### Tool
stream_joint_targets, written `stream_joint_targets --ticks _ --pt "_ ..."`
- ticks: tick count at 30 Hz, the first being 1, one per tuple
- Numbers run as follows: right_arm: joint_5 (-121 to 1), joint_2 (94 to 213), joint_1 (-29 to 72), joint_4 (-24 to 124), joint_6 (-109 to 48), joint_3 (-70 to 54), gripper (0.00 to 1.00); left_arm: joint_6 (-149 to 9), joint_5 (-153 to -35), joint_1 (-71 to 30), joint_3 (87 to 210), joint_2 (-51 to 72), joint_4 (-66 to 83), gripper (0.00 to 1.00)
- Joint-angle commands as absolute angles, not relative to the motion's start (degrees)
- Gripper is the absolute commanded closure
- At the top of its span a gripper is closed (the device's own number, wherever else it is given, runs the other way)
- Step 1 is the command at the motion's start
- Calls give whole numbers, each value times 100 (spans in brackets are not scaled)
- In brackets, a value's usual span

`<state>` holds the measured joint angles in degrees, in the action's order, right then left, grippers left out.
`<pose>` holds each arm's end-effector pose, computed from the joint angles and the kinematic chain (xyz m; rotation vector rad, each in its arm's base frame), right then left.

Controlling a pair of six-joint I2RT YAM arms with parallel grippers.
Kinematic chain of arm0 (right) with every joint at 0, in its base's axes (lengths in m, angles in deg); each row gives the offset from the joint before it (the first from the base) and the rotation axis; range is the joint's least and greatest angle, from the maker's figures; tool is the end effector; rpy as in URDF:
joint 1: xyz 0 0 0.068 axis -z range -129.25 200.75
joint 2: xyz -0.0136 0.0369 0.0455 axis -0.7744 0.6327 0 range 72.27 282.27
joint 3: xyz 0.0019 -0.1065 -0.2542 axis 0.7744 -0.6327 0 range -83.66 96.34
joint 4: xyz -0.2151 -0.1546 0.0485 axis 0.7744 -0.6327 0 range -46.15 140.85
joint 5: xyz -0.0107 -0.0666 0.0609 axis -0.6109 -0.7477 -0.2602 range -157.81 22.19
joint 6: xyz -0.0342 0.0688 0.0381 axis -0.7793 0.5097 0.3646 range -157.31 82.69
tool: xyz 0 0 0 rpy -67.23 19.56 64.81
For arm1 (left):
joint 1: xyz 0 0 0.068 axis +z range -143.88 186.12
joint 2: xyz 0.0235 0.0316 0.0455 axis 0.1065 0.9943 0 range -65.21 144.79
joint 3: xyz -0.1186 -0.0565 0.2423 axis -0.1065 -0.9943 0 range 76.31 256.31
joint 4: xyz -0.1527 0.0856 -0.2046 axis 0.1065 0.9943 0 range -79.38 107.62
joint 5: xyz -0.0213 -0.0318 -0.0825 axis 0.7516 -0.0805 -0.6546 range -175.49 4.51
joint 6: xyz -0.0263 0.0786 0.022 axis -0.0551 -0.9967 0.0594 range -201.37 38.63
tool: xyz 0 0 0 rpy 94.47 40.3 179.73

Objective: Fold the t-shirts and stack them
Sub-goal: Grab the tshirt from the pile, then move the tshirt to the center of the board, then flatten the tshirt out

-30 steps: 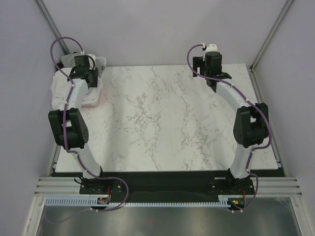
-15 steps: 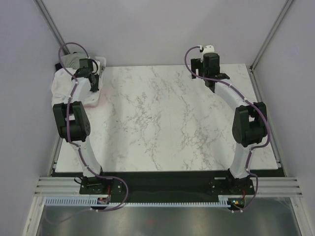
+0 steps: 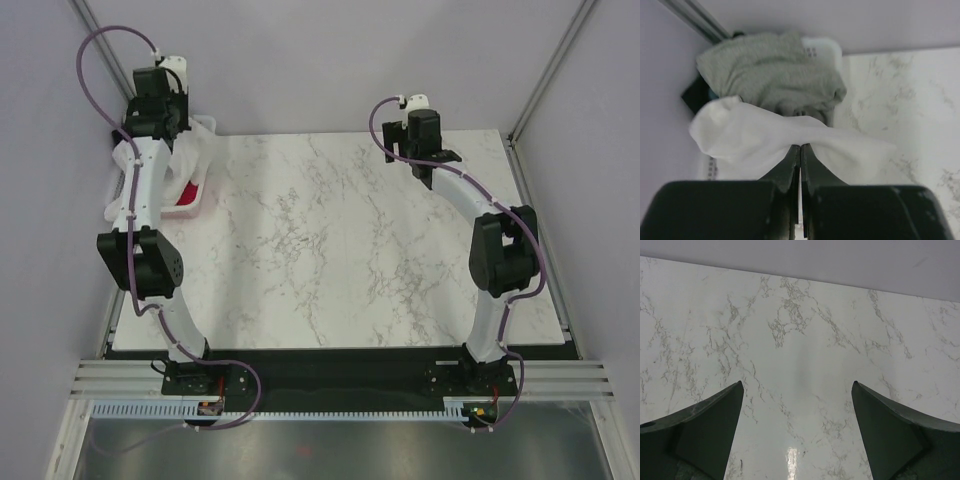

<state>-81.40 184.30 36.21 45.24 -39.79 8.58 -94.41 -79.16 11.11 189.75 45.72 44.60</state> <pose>0.5001 0.1113 0.2684 -0.1469 1.9968 -0.1041 0.4904 0.0513 0.3560 0.0836 2.1295 0.3036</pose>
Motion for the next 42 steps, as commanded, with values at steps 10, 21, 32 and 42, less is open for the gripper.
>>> stream_joint_targets --ticks 10,21,32,42 --pt "-8872 18468 3546 4882 -4170 1082 2 -8999 -10015 -449 20629 3894 4297 98" --pt "-8973 18240 3730 4901 -4330 1029 2 -9191 -9140 -1094 19665 3657 4244 8" --pt "-4710 18767 4205 3653 -3036 1197 5 -9052 -9761 -601 17485 4087 4745 14" --pt "-4469 19154 4021 3696 -3379 1231 6 -8858 -9982 -549 18131 5571 4701 21"
